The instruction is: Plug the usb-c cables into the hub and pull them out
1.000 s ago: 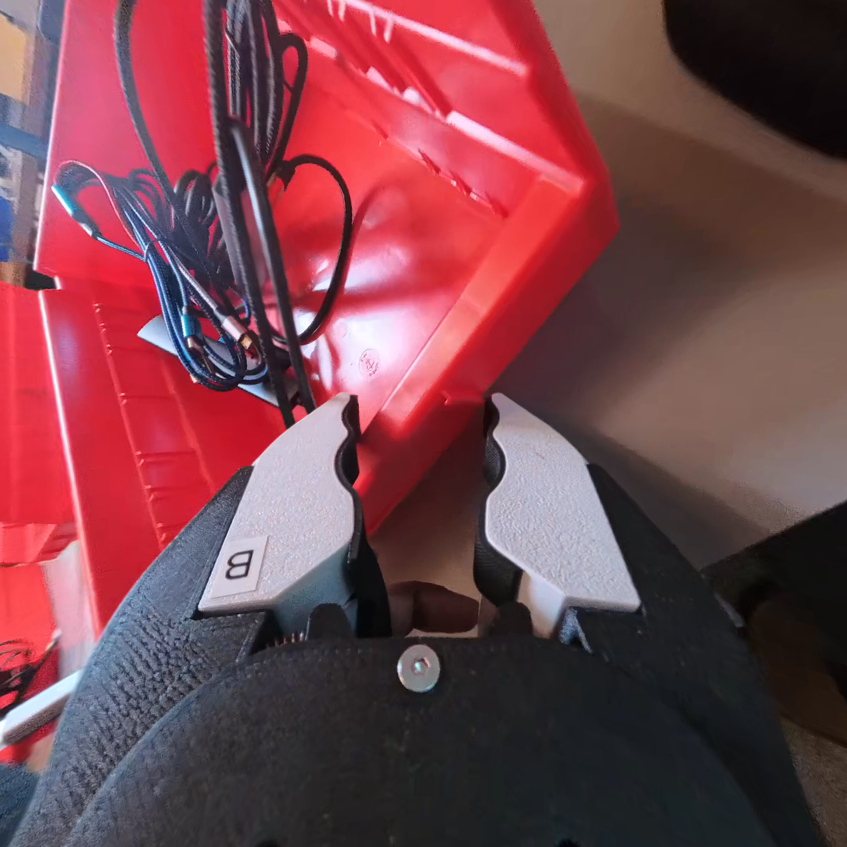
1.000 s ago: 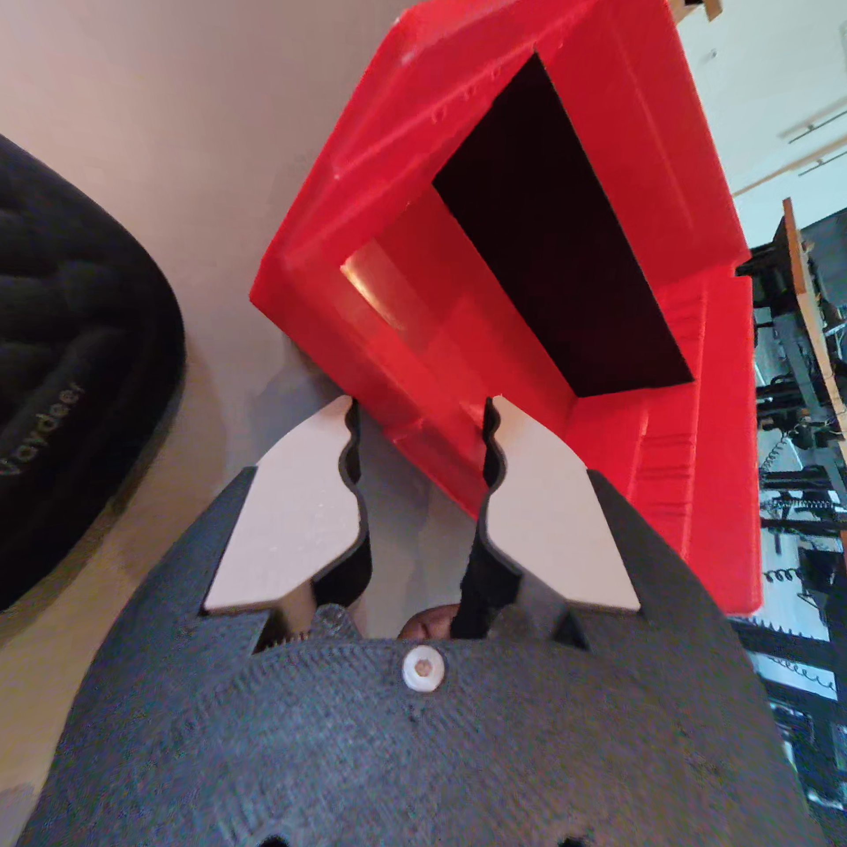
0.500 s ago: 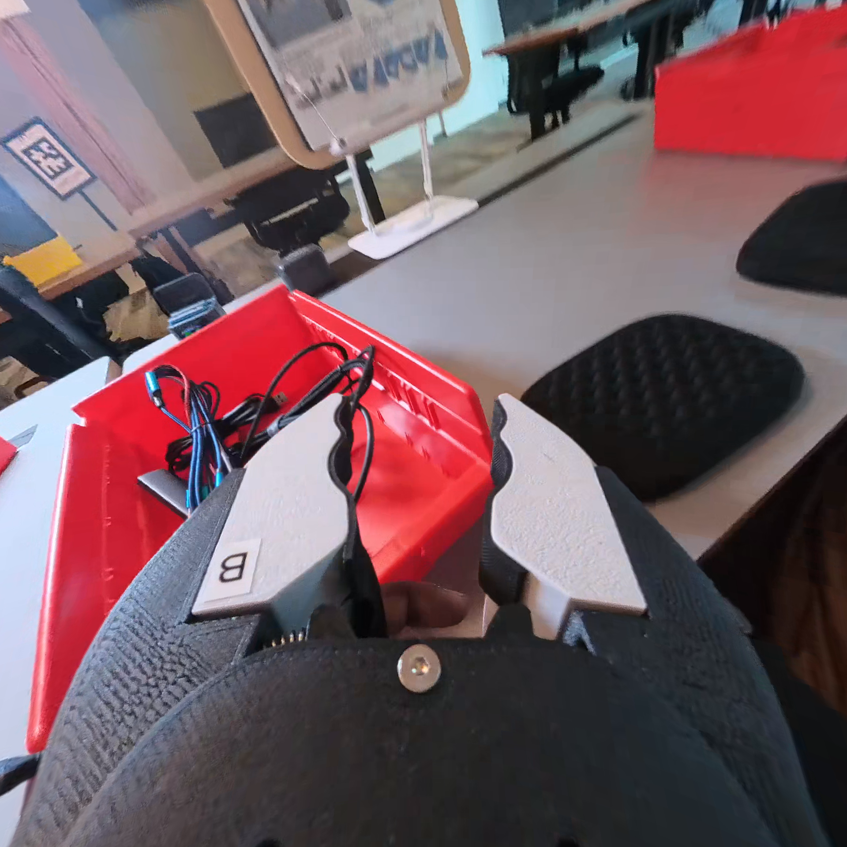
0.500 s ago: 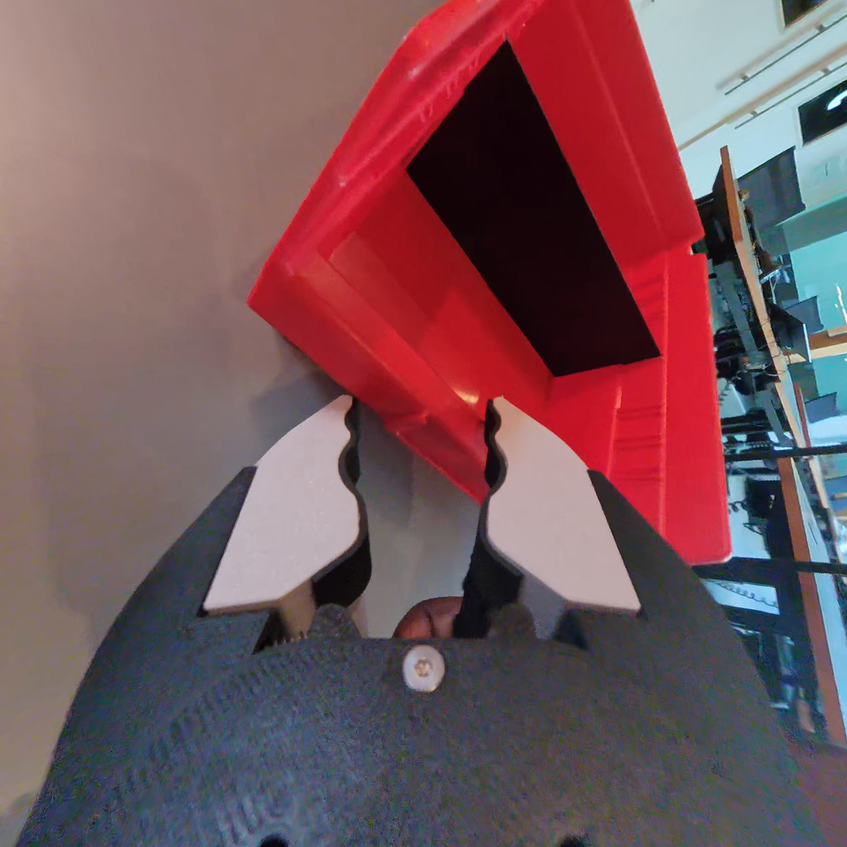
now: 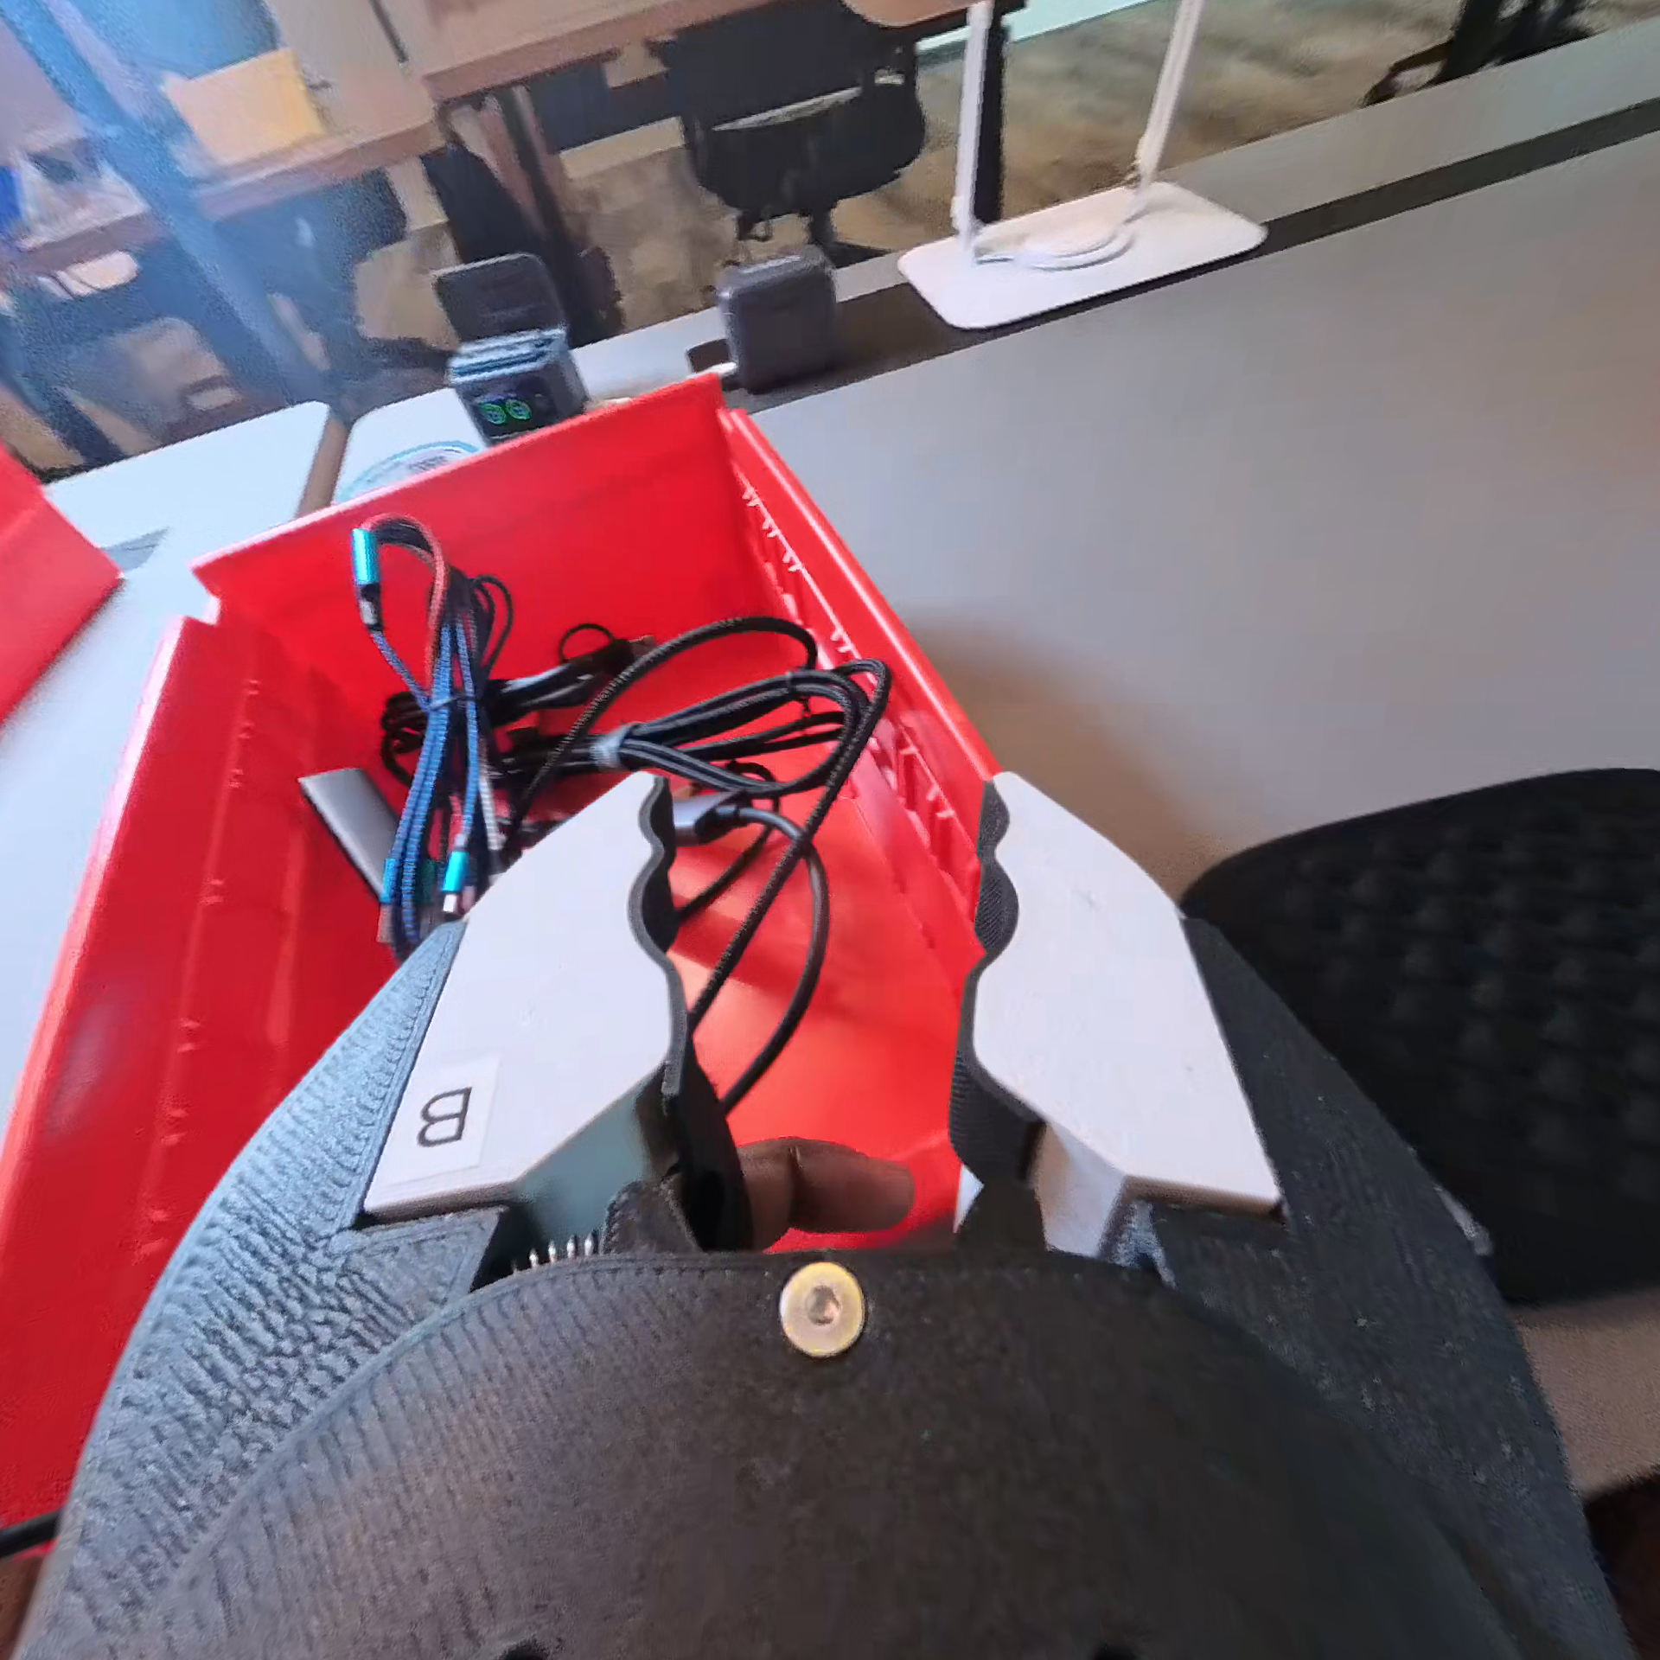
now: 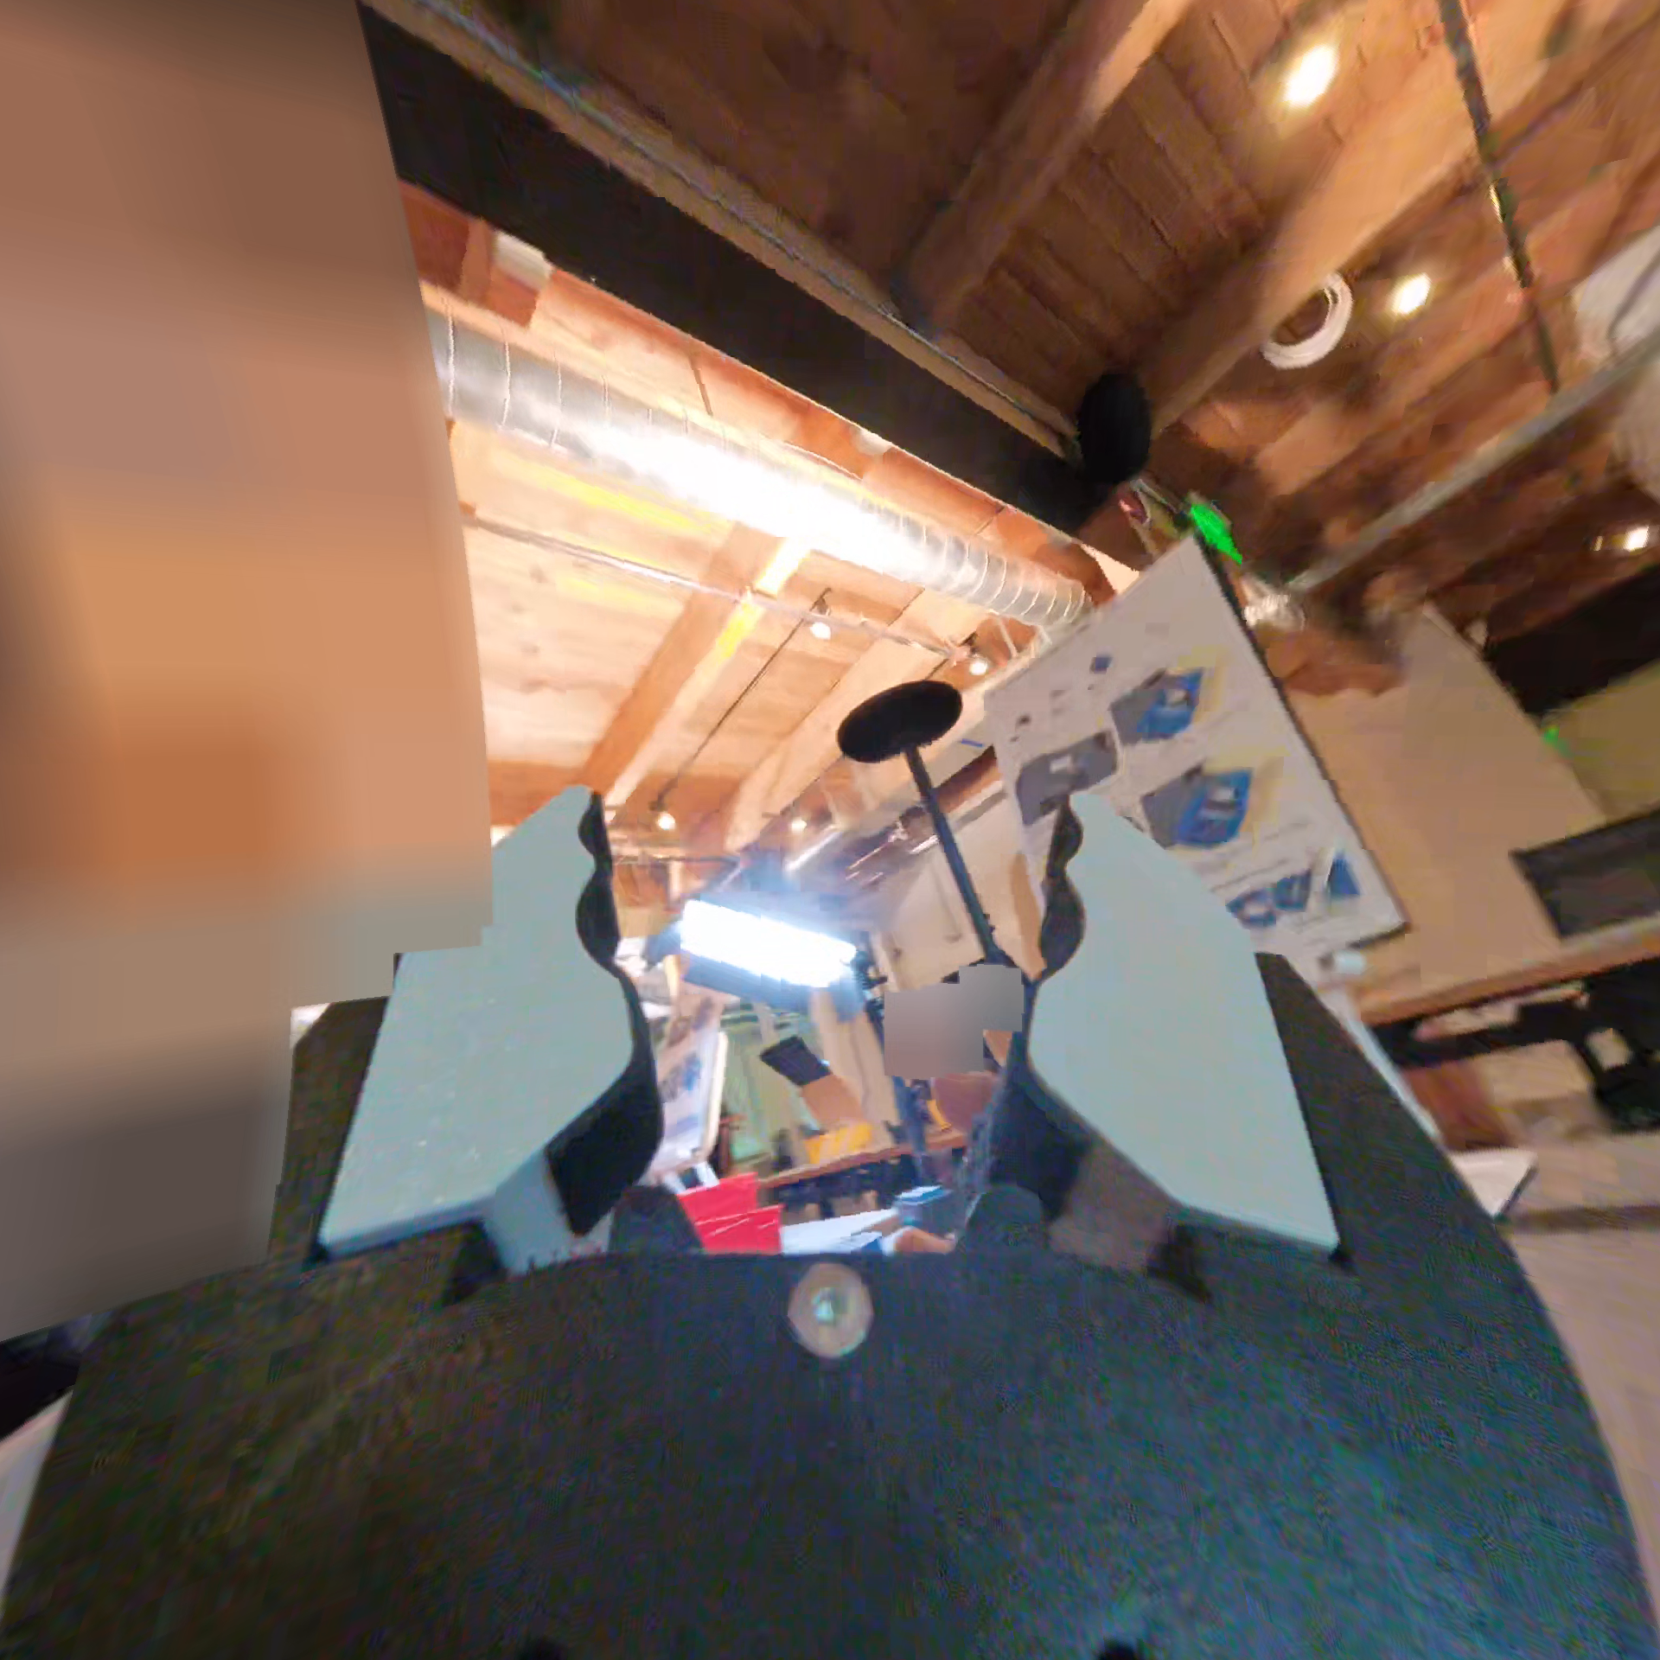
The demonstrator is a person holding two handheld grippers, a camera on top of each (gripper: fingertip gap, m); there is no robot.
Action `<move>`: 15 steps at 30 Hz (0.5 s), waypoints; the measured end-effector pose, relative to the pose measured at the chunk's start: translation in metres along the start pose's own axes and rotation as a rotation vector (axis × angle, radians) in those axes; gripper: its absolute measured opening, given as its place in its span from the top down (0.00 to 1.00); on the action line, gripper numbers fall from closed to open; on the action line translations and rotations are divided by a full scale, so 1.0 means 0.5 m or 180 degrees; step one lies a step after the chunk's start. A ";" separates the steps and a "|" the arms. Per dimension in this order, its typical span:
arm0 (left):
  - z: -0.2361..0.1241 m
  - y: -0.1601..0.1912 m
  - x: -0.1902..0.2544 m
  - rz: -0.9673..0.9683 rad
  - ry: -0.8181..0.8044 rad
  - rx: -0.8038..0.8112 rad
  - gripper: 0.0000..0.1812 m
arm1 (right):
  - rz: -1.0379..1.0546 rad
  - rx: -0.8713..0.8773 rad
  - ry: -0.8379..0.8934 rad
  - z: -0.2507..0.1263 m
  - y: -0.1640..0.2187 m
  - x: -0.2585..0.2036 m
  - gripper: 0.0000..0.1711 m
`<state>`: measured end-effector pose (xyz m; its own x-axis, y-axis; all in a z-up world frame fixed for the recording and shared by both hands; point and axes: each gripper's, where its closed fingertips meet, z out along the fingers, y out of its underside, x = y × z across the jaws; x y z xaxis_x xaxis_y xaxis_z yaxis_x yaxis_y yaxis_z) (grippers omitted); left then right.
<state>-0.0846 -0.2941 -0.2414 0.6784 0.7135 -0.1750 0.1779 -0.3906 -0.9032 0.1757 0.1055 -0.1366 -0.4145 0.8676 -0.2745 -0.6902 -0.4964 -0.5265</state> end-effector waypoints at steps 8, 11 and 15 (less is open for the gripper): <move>-0.013 0.044 -0.038 0.0977 -0.0499 -0.0446 0.69 | 0.0643 0.0226 0.0318 -0.013 0.029 0.040 0.48; -0.035 0.036 -0.035 0.1324 -0.0341 -0.0338 0.69 | 0.0501 0.0184 0.0345 -0.012 0.030 0.037 0.48; -0.090 -0.054 -0.071 0.1195 -0.0026 0.0447 0.69 | 0.0582 0.0120 0.0335 -0.007 0.037 0.036 0.48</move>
<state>-0.0815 -0.3348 -0.1932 0.6720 0.5411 -0.5056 -0.1809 -0.5421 -0.8206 0.1574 0.1118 -0.1540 -0.4722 0.7602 -0.4462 -0.6317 -0.6449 -0.4302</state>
